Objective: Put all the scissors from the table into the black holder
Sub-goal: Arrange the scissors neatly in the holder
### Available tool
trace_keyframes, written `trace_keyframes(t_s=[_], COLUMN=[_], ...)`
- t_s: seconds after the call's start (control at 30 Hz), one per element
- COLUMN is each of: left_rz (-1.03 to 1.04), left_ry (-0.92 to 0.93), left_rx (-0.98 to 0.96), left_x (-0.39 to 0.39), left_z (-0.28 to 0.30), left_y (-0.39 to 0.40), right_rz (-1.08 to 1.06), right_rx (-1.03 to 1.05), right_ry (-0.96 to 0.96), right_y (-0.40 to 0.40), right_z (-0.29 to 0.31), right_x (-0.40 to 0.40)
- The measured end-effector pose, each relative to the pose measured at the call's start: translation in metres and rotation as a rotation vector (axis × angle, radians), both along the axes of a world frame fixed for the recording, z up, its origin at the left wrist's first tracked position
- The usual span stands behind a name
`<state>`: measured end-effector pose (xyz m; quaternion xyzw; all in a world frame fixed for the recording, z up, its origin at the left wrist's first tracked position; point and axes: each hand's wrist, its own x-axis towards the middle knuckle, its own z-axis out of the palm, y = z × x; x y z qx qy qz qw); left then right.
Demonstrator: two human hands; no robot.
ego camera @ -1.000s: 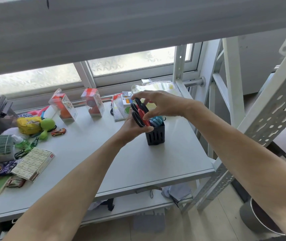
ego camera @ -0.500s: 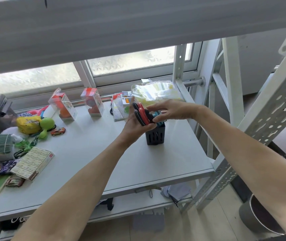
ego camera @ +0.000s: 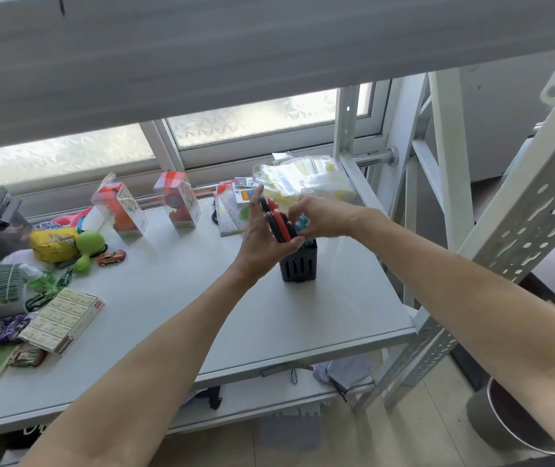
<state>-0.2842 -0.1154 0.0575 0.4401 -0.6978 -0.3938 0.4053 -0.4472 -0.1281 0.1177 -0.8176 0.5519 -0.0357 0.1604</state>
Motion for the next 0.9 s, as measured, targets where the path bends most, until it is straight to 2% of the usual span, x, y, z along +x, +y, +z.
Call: trace_keyframes(t_s=[0.13, 0.3, 0.57, 0.9], left_rz=[0.006, 0.004, 0.009, -0.016], left_ry=[-0.027, -0.029, -0.039, -0.05], left_rx=[-0.025, -0.039, -0.051, -0.075], left_x=[0.0, 0.001, -0.002, 0.0], left_z=[-0.002, 0.0, -0.002, 0.0], left_y=[-0.002, -0.002, -0.001, -0.001], right_rz=[0.051, 0.095, 0.046, 0.016], right_rx=[-0.086, -0.109, -0.219, -0.106], right_ry=[0.171, 0.252, 0.208, 0.157], right_y=[-0.007, -0.005, 0.007, 0.002], right_z=[-0.004, -0.004, -0.011, -0.011], right_x=[0.01, 0.008, 0.003, 0.006])
